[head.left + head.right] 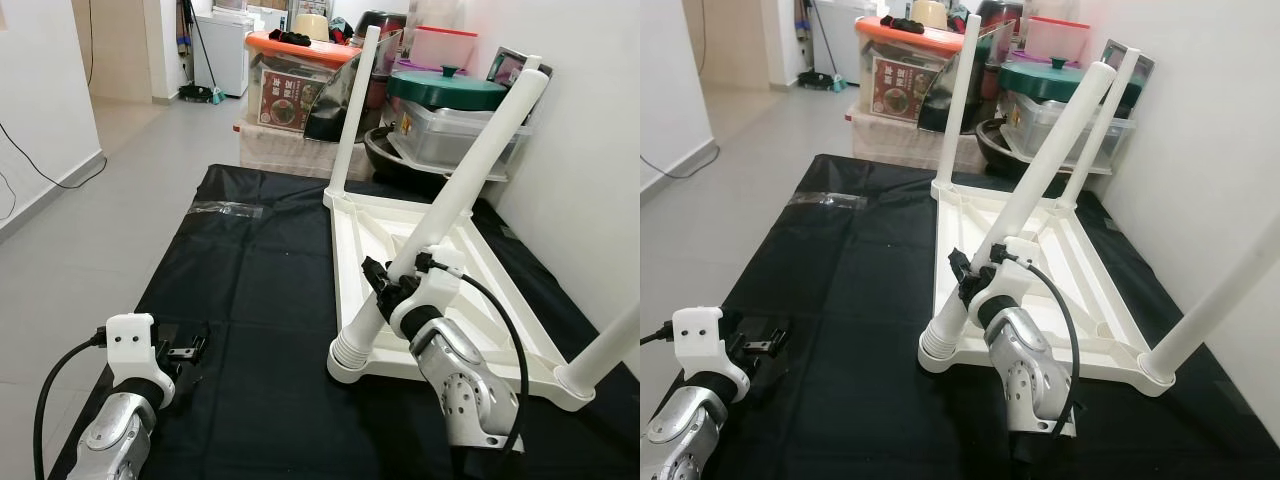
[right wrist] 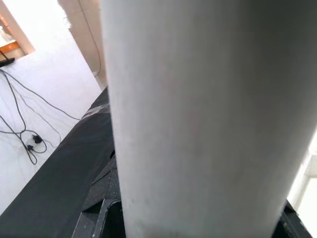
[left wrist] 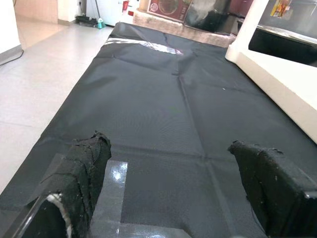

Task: Building children table

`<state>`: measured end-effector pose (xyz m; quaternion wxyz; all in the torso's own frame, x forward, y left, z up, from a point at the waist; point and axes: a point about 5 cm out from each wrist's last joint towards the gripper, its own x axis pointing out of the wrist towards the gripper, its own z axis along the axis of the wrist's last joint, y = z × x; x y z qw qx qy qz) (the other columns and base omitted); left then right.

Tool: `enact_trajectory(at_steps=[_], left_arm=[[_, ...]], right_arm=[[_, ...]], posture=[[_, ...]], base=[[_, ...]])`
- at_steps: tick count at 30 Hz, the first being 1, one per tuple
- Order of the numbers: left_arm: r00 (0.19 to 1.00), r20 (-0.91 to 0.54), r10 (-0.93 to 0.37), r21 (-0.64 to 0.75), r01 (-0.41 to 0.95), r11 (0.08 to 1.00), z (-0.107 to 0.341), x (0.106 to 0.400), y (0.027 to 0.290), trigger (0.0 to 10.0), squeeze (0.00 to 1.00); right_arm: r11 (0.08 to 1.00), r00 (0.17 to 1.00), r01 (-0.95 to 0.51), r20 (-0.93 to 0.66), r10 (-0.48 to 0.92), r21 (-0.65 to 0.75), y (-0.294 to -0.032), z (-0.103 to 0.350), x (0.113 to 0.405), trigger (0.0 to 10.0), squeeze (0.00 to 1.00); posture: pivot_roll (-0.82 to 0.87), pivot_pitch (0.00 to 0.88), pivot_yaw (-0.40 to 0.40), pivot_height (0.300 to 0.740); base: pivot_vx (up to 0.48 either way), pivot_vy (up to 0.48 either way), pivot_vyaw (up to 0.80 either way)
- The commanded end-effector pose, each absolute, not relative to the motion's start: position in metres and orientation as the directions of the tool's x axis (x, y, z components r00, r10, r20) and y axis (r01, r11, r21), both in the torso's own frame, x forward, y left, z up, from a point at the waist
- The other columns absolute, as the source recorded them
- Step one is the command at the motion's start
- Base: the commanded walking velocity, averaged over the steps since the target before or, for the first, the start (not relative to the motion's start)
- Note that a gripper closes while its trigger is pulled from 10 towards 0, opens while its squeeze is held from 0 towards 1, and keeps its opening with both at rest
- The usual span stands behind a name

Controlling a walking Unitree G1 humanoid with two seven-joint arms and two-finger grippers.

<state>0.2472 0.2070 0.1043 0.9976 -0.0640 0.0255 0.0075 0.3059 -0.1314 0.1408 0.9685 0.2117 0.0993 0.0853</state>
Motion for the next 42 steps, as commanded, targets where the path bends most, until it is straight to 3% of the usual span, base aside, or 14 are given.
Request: enact_trajectory(at_steps=[1,4,10,15,21,24,27,42], left_arm=[[0.998,-0.055,0.003,-0.123,-0.01,0.992,0.104,0.251,0.204,10.0,0.0],[0.999,-0.052,0.004,-0.124,-0.01,0.992,0.104,0.252,0.204,10.0,0.0],[0.999,-0.047,-0.002,-0.122,-0.004,0.992,0.106,0.254,0.204,10.0,0.0],[1.0,-0.023,-0.019,-0.126,0.016,0.992,0.11,0.258,0.2,10.0,0.0],[0.957,0.115,-0.268,-0.114,0.281,0.953,0.137,0.277,0.151,10.0,0.0],[0.946,0.127,-0.297,-0.108,0.311,0.944,0.14,0.278,0.146,10.0,0.0],[0.887,0.185,-0.423,-0.062,0.441,0.896,0.158,0.282,0.135,10.0,0.0],[0.722,0.101,-0.684,0.007,0.687,0.726,0.155,0.278,0.128,10.0,0.0]], right_arm=[[0.905,0.871,0.014,-0.45,0.197,0.424,-0.134,0.083,0.288,0.0,0.0],[0.903,0.877,0.015,-0.44,0.194,0.428,-0.134,0.084,0.29,0.0,0.0],[0.937,0.916,-0.123,-0.325,0.234,0.328,-0.125,0.099,0.293,0.0,0.0],[0.938,0.922,-0.117,-0.315,0.224,0.325,-0.128,0.103,0.293,0.0,0.0],[0.858,0.974,-0.115,-0.112,0.195,0.5,-0.122,0.17,0.328,0.0,0.0],[0.848,0.977,-0.128,-0.083,0.197,0.515,-0.12,0.179,0.332,0.0,0.0],[0.812,0.97,-0.218,0.03,0.241,0.541,-0.115,0.218,0.337,0.0,0.0],[0.808,0.939,-0.325,0.069,0.336,0.491,-0.106,0.24,0.338,0.0,0.0]], posture=[[0.2,0.0,-0.115,0.74],[0.2,0.0,-0.11,0.74],[0.2,0.0,-0.104,0.74],[0.2,0.0,-0.109,0.74],[0.15,0.0,-0.083,0.74],[0.15,0.0,-0.083,0.74],[0.15,0.0,-0.086,0.74],[0.15,0.0,-0.078,0.74]], base=[[0.0,0.0,0.0],[0.0,0.0,0.0],[0.0,0.0,0.0],[0.0,0.0,0.0],[0.0,0.0,0.0],[0.0,0.0,0.0],[0.0,0.0,0.0],[0.0,0.0,0.0]])
